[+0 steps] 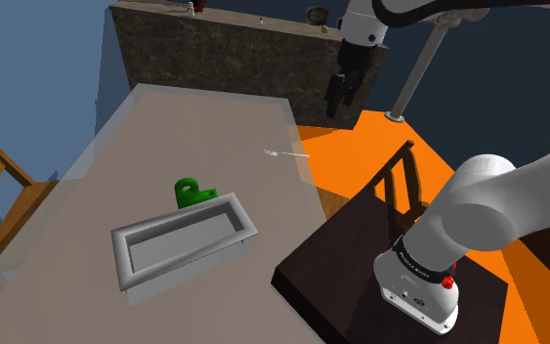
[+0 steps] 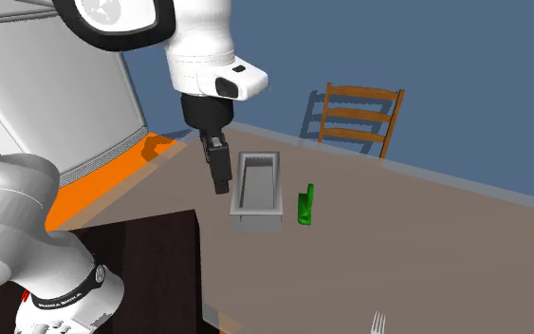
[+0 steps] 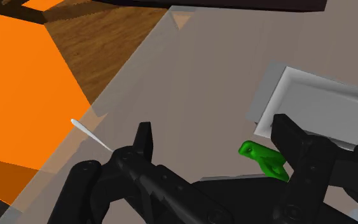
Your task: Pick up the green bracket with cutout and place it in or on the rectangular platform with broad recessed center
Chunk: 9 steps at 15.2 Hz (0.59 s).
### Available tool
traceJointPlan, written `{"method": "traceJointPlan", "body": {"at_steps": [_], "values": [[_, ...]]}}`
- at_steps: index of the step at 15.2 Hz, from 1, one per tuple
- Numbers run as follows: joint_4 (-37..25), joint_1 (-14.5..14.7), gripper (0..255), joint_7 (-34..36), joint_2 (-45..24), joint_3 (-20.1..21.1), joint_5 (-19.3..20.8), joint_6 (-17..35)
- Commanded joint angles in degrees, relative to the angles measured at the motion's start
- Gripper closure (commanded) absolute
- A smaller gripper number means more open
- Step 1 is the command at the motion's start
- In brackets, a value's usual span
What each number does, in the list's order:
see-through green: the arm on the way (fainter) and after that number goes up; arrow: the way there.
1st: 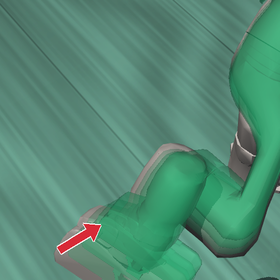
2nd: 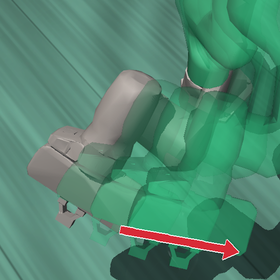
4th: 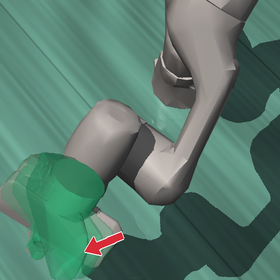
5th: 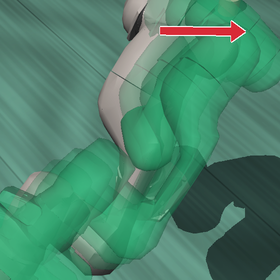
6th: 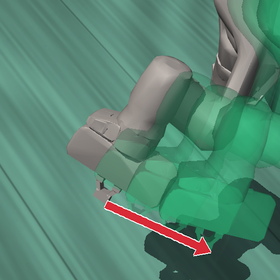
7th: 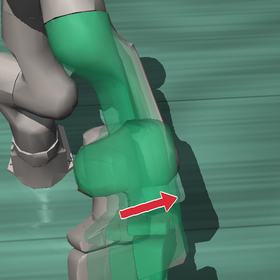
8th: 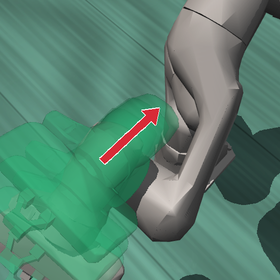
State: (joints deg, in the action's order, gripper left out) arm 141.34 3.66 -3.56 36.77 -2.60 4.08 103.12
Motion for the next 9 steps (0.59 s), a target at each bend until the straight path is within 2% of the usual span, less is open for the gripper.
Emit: {"method": "traceJointPlan", "body": {"at_steps": [1, 9], "values": [[0.5, 0.8, 0, -2.5, -3.8, -0.7, 0.3, 4.6], [-1.8, 4.0, 0, -11.6, -20.0, -2.1, -0.1, 19.2]]}}
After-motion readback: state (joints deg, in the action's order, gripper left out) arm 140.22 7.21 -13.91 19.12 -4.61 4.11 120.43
